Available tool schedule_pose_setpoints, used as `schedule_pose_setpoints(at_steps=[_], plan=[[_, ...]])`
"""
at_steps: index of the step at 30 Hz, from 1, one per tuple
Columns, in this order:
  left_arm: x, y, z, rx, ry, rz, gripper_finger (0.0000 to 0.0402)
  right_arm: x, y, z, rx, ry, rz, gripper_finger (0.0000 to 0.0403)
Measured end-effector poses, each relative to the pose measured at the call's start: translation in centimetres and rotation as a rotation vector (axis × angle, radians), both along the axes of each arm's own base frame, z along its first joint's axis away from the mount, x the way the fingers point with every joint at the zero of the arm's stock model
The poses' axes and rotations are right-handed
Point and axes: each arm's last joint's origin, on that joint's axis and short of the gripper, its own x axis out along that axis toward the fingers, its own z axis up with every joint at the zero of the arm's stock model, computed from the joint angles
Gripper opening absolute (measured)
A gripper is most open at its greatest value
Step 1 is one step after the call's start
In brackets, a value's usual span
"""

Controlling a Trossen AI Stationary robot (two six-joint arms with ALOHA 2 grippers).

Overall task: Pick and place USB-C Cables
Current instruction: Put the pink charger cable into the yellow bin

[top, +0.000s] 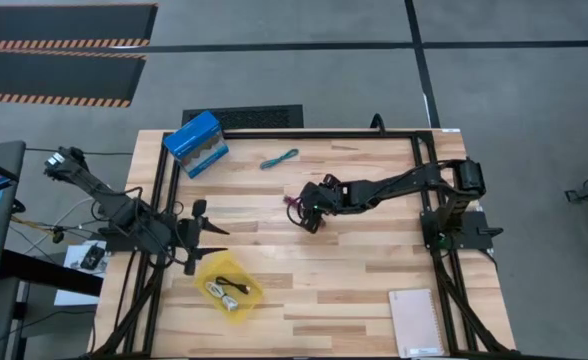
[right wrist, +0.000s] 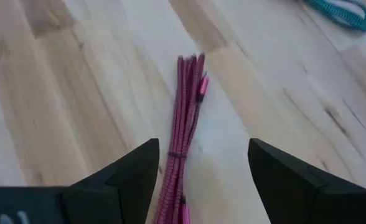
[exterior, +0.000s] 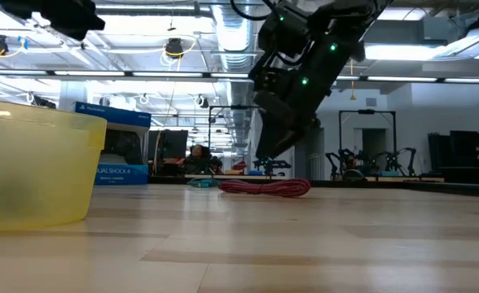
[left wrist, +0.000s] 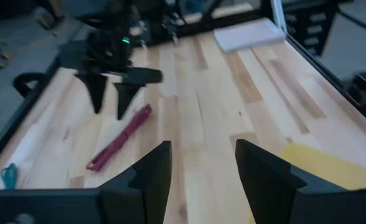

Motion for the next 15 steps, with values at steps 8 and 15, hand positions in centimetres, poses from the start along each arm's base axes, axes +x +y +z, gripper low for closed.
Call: schedule_pose_setpoints(at_steps=[8,15], plan=[[0.0,0.2,-0.8,0.001,-0.054,0.063,0.0179,1.1,-0.4,-2.9,0.017,0.020,-0.023,0.0271],[0.1,0.2,-0.8,-0.012,-0.052,0.071,0.0240,1.4,-0.4,-5.1,0.015,0.069,-0.026,0.0271]])
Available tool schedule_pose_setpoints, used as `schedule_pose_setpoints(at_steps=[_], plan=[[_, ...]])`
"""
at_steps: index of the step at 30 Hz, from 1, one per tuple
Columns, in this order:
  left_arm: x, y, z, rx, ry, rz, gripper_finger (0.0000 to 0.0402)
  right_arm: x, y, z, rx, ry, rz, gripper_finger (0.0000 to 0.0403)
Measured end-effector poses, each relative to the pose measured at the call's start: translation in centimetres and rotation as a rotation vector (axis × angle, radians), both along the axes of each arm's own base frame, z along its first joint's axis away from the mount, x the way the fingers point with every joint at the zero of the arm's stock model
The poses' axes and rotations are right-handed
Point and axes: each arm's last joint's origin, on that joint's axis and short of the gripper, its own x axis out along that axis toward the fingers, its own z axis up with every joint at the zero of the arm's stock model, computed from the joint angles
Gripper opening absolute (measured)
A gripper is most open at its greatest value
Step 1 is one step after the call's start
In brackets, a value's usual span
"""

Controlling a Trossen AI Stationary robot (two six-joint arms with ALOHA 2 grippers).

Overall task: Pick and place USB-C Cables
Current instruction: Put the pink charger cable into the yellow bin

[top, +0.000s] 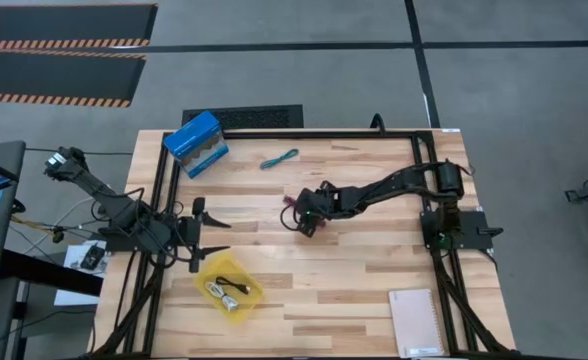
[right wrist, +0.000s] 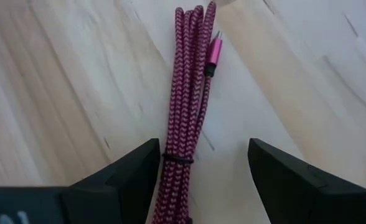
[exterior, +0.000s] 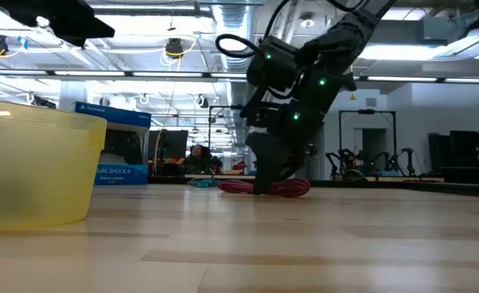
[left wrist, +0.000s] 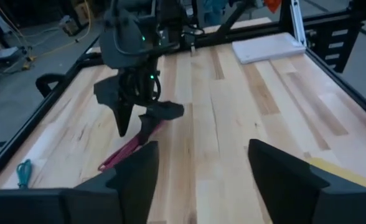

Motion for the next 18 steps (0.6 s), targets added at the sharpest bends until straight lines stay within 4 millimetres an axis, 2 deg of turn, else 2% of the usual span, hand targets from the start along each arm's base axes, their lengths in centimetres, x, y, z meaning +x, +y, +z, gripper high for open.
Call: schedule_pose_setpoints(at_steps=[5,10,14,18], plan=[[0.04,0.09,0.01,-0.008,-0.005,0.022,0.0270,0.20,-0.38,-0.30,0.002,-0.010,-0.006,0.0271],[0.07,0.19,0.01,-0.047,-0.010,0.057,0.0272,0.18,-0.42,-0.42,0.041,-0.023,-0.023,0.0254],[0.04,0.19,-0.06,-0.057,-0.004,0.058,0.0270,-0.26,-0.28,-0.92,0.061,-0.027,-0.057,0.0206],[0.04,0.19,-0.06,-0.058,-0.004,0.059,0.0270,-0.53,-0.43,-1.18,0.073,-0.028,-0.092,0.0133]])
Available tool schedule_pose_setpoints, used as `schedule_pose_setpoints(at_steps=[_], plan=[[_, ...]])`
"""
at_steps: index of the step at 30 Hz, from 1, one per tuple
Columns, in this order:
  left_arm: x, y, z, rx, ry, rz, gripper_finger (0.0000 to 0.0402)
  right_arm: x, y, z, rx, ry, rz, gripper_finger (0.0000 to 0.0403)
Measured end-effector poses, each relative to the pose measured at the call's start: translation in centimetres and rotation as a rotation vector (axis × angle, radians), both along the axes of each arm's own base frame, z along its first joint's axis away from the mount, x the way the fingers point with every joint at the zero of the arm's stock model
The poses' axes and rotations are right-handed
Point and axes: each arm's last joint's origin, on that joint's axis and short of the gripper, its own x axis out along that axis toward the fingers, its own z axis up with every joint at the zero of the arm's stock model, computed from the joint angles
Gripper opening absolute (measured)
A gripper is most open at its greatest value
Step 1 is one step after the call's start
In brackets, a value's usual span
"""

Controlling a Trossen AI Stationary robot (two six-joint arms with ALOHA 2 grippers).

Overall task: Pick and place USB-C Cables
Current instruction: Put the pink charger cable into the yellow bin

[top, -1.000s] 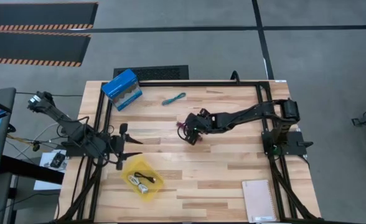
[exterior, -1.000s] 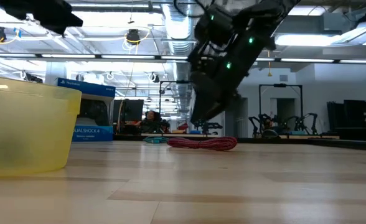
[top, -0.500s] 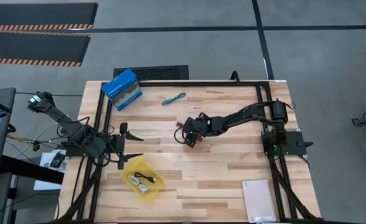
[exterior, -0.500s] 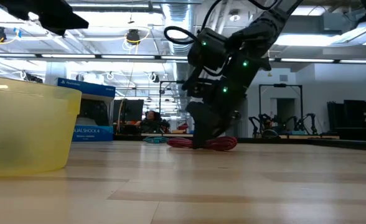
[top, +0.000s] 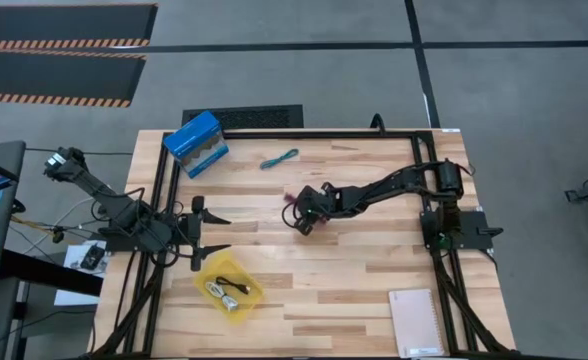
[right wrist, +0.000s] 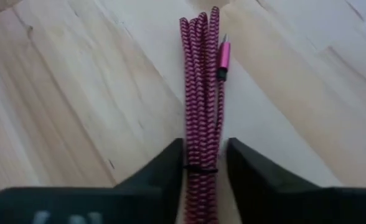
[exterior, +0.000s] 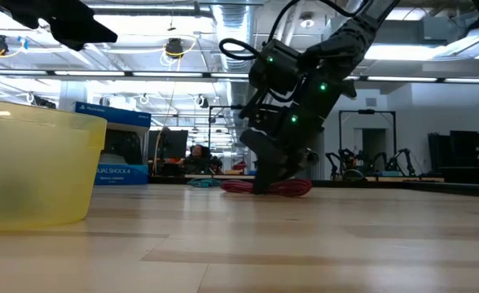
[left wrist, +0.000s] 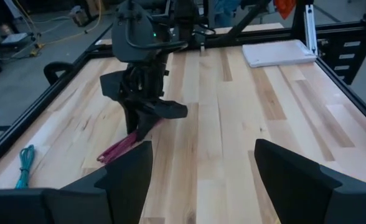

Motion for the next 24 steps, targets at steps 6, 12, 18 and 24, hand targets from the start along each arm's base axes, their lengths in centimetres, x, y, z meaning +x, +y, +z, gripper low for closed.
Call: schedule_pose_setpoints(at_steps=[6,12,18,24], plan=[[0.0,0.0,0.0,-0.007,-0.001,0.004,0.0269,0.0,0.2,0.1,-0.005,-0.006,-0.002,0.0024],[0.0,0.2,0.1,-0.009,-0.020,0.071,0.0269,0.3,0.7,0.7,-0.006,-0.080,-0.012,0.0025],[0.0,0.3,0.2,-0.030,-0.044,0.119,0.0269,1.3,1.6,4.6,-0.035,-0.307,0.037,0.0017],[0.2,0.5,0.7,-0.053,-0.103,0.178,0.0269,1.1,2.4,8.8,-0.080,-0.484,0.061,0.0023]])
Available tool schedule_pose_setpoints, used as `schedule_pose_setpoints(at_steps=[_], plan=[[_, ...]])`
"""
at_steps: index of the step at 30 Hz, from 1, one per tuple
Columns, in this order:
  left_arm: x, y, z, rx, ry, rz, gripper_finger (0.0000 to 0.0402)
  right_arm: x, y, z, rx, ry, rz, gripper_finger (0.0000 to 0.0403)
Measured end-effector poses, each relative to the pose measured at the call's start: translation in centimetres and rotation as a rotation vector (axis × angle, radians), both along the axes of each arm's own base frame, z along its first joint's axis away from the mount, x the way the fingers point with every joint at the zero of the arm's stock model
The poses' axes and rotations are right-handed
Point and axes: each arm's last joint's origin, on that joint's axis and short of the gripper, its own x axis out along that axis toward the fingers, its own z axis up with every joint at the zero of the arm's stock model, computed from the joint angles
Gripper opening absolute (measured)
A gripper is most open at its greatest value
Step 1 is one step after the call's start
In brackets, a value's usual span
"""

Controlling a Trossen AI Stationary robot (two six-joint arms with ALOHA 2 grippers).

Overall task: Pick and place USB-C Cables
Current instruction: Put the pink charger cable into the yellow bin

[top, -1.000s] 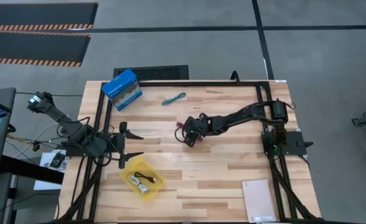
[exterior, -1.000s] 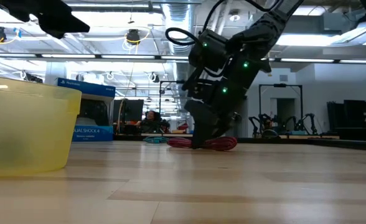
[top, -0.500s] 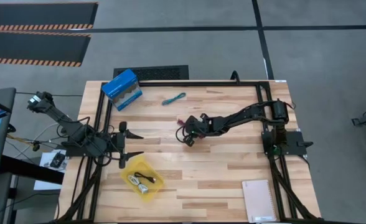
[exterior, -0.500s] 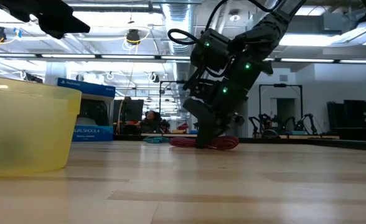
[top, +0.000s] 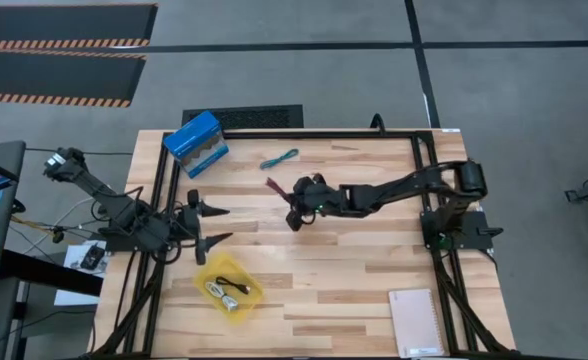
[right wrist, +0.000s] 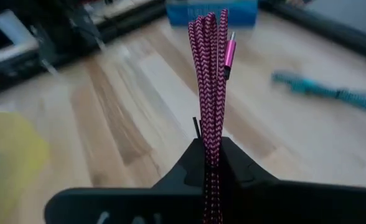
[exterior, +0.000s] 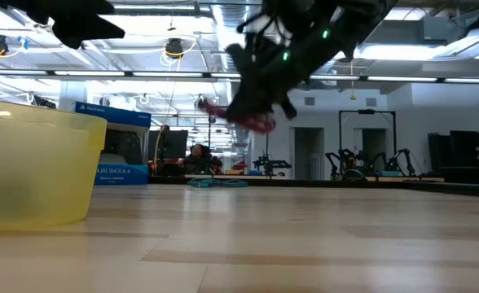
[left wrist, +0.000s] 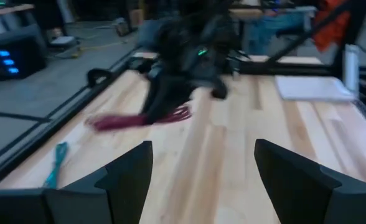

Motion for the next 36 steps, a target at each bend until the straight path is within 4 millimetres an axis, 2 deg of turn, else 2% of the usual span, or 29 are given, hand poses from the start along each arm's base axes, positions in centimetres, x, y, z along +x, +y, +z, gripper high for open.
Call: schedule_pose_setpoints(at_steps=[7,13,20,29,36], plan=[[0.6,1.0,-0.1,-0.093,-0.082,0.102,0.0269,-0.2,2.9,4.0,-0.102,-0.198,0.119,0.0019],[1.2,1.6,-1.4,-0.130,-0.225,0.049,0.0269,-0.2,4.8,6.2,-0.162,-0.377,0.189,0.0029],[1.1,2.7,-1.9,-0.191,-0.477,-0.040,0.0269,0.4,5.4,6.2,-0.132,-0.475,0.273,0.0025],[2.0,3.6,-2.3,-0.184,-0.468,-0.082,0.0269,0.7,5.5,6.0,-0.127,-0.515,0.281,0.0027],[3.3,3.5,-2.3,-0.187,-0.550,-0.087,0.0269,0.7,5.5,6.2,-0.129,-0.533,0.280,0.0034]])
